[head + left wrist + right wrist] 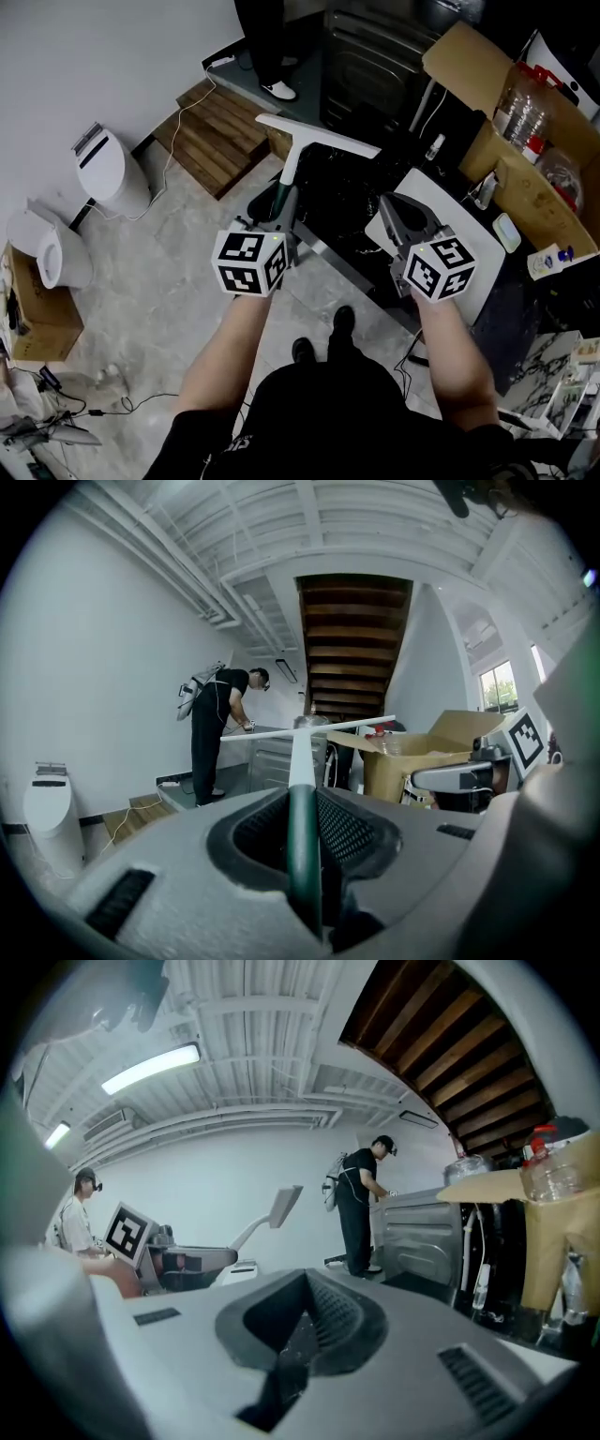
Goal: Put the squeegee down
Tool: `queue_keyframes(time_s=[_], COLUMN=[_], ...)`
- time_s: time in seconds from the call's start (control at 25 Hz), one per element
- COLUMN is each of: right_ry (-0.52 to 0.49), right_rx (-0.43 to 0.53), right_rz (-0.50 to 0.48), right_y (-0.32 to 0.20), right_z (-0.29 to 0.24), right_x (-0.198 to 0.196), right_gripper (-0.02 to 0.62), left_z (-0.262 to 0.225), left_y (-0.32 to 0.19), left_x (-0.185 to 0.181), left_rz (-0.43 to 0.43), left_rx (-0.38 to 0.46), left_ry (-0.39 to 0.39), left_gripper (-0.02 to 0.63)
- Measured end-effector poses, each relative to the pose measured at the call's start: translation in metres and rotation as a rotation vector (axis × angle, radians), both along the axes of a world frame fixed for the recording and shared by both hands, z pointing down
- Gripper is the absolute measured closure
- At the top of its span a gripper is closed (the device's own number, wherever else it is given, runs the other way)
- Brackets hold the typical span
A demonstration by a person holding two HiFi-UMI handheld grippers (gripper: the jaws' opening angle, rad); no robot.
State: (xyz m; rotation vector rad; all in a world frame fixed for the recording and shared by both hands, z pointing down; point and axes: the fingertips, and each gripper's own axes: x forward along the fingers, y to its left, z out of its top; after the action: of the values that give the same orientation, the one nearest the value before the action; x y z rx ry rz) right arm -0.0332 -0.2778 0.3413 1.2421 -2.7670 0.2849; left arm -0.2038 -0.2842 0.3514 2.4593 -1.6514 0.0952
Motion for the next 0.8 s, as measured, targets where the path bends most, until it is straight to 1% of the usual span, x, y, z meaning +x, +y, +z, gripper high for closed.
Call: queue_keyframes(time_s=[0.12,0.32,0.6,0.8], right_ry=[-0.031,-0.034,-0.037,-0.034], right_rx=[-0.005,-0.021,-0.111,-0.157], right_rz=[0.034,0.078,0.095,0.097], right_y=[-0.013,-0.021,-0.015,-0.021], right_z=[0.001,0.016,0.057,0.079], right_x=[0.01,0.035,0.059,0.069], right_gripper=[0.591,0.591,0.591,0.591], left_z=[0.009,0.033,0.081,0.117], left_y=[-0.018,-0.043,-0.054,-0.065], left_x=[0.011,0.045,0.085,0.108], left_rz=[-0.007,0.038,0.104,0.156], left_rx=[-0.021,-0.073,-0.163,-0.233], left_ry=[0.012,-0.024,-0.057,-0.128], left_gripper=[0.502,0.502,0.502,0.502])
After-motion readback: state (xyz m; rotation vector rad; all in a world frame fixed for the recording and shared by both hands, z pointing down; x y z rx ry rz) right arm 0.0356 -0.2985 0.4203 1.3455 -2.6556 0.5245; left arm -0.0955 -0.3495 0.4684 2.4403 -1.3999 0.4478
